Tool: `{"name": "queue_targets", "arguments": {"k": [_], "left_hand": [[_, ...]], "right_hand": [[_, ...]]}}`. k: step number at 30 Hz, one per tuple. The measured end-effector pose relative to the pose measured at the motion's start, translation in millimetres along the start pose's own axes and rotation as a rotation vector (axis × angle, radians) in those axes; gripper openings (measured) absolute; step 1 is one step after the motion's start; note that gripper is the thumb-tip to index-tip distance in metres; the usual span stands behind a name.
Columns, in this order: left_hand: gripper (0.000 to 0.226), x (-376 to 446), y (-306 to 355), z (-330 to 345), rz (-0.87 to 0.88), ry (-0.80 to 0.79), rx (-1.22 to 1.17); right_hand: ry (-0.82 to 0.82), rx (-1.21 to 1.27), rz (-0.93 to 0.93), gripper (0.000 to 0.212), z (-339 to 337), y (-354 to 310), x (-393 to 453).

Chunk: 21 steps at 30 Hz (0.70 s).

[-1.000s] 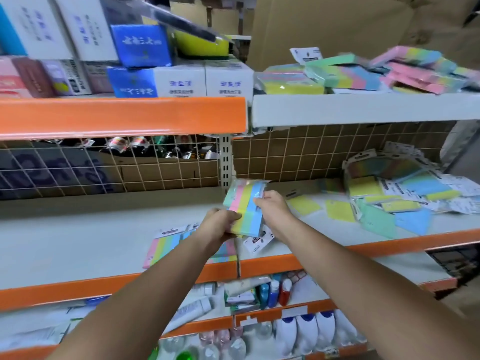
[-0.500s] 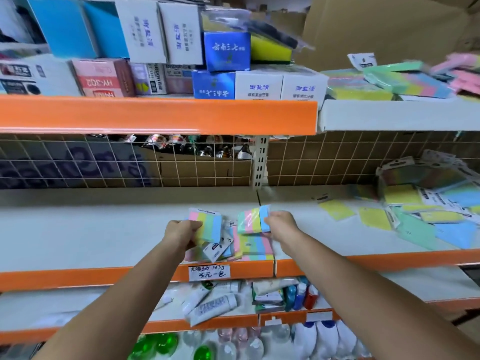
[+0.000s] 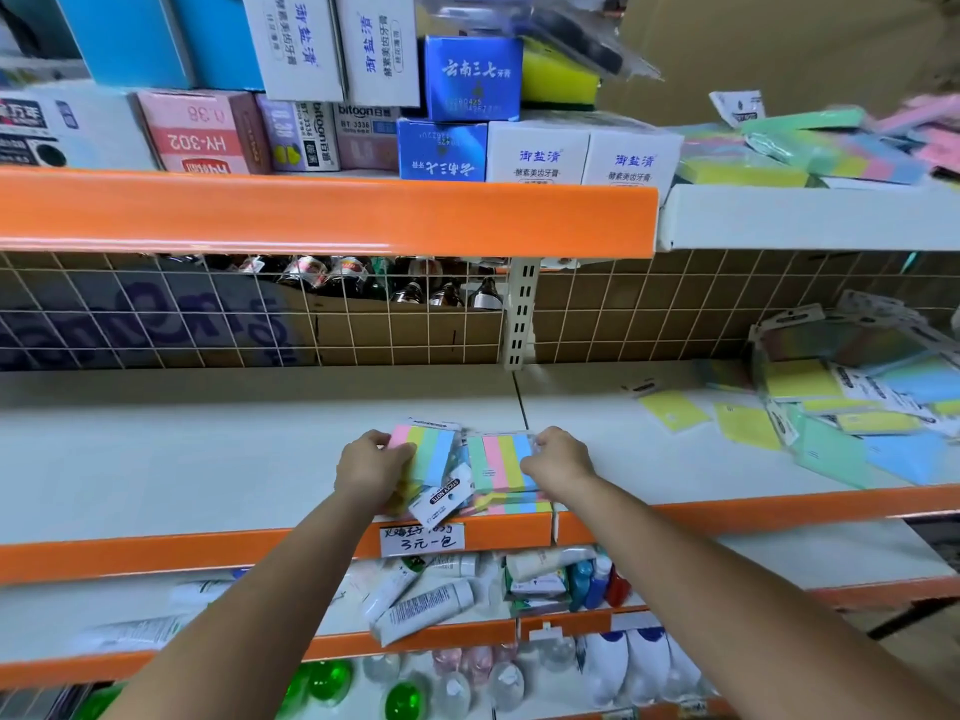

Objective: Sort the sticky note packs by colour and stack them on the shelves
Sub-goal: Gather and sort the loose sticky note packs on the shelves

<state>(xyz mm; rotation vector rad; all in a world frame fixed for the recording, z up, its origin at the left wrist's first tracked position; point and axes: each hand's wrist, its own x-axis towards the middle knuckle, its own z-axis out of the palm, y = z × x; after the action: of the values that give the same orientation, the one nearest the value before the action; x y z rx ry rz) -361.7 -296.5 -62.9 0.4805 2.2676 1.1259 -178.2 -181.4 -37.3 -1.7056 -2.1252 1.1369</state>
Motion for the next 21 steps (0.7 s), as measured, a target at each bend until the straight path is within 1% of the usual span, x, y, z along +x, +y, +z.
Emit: {"name": "queue_targets", "arguments": {"k": [3, 5, 6, 8, 10, 12, 14, 16, 18, 21], "left_hand": [[0.053, 15, -10, 3, 0.014, 0.005, 0.17], [0.054, 31, -20, 5, -0.01, 0.002, 0.215], [0.054, 25, -16, 2, -0.015, -0.004, 0.22], [0.048, 16, -9, -2, -0.019, -0.026, 0.201], [0.042, 12, -6, -3, -0.041, -0.057, 0.108], [0.055, 12, -7, -1, -0.056, -0.084, 0.056], [0.073, 14, -8, -1, -0.055, -0.084, 0.071], [0.083, 15, -9, 0, -0.051, -0.056, 0.108], [0.078, 11, -6, -1, -0.046, -0.034, 0.14], [0.062, 6, -2, -1, -0.034, 0.003, 0.178]], "right_hand": [[-0.025, -0.08, -0.029, 0.046, 0, 1, 1], [-0.045, -0.141, -0.073, 0.058, -1, 2, 2], [-0.049, -0.19, -0.1, 0.059, -2, 1, 1], [-0.053, -0.292, -0.151, 0.054, -3, 0, 1], [-0.054, -0.325, -0.183, 0.051, -3, -2, 1], [-0.022, -0.318, -0.202, 0.048, -3, -3, 2], [0.01, -0.31, -0.224, 0.045, 0, -4, 3], [-0.008, -0.318, -0.232, 0.044, 2, -3, 3], [-0.018, -0.323, -0.22, 0.044, 4, 0, 4], [0.015, -0.316, -0.213, 0.043, 5, 4, 6]]}}
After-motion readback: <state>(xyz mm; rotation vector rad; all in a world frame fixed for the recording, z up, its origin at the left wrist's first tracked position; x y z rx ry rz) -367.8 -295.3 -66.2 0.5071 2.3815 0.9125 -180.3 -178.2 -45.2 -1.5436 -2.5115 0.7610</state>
